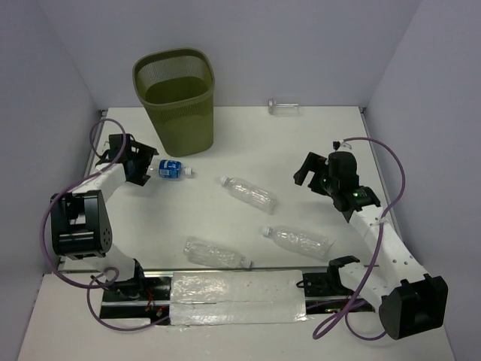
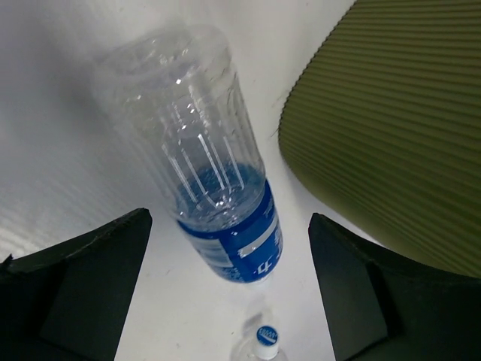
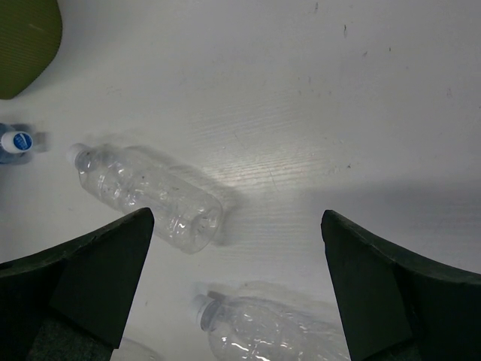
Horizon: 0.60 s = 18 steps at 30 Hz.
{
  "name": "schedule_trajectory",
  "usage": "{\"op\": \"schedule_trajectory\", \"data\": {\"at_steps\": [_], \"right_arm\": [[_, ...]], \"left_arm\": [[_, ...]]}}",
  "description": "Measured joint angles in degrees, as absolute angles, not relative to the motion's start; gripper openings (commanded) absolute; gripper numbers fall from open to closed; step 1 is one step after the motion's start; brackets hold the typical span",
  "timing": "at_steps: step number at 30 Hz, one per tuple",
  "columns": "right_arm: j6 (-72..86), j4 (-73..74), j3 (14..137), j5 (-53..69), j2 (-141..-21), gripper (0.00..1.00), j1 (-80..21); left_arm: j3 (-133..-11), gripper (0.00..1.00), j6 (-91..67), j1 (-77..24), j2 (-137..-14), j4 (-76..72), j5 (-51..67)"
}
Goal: Put the plastic bottles in the bin
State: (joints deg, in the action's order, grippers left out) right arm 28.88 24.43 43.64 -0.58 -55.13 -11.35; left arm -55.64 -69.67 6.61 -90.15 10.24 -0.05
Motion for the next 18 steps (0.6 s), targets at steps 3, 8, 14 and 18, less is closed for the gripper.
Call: {"op": "schedule_trajectory", "data": {"at_steps": [3, 8, 14, 18], "right_arm": [[28.8, 24.9, 43.6, -0.6, -55.2, 1.00, -11.4], [28.5, 25.5, 43.8, -0.6, -56.1, 1.00, -11.4], [28.5, 26.0, 43.8, -0.6, -56.6, 1.00, -11.4], [28.5, 27.1, 43.9, -0.7, -56.5, 1.00, -11.4]], "left_arm": [[-57.0, 0.99, -69.7, 7.0, -92.4, 8.4, -0.1], [-57.9, 0.99, -70.7, 7.2, -96.7, 6.9, -0.1], [-58.7, 0.82, -71.6, 7.3, -101.3, 5.8, -0.3], [-60.5, 0.65, -71.9, 7.3, -102.2, 6.2, -1.2]]}}
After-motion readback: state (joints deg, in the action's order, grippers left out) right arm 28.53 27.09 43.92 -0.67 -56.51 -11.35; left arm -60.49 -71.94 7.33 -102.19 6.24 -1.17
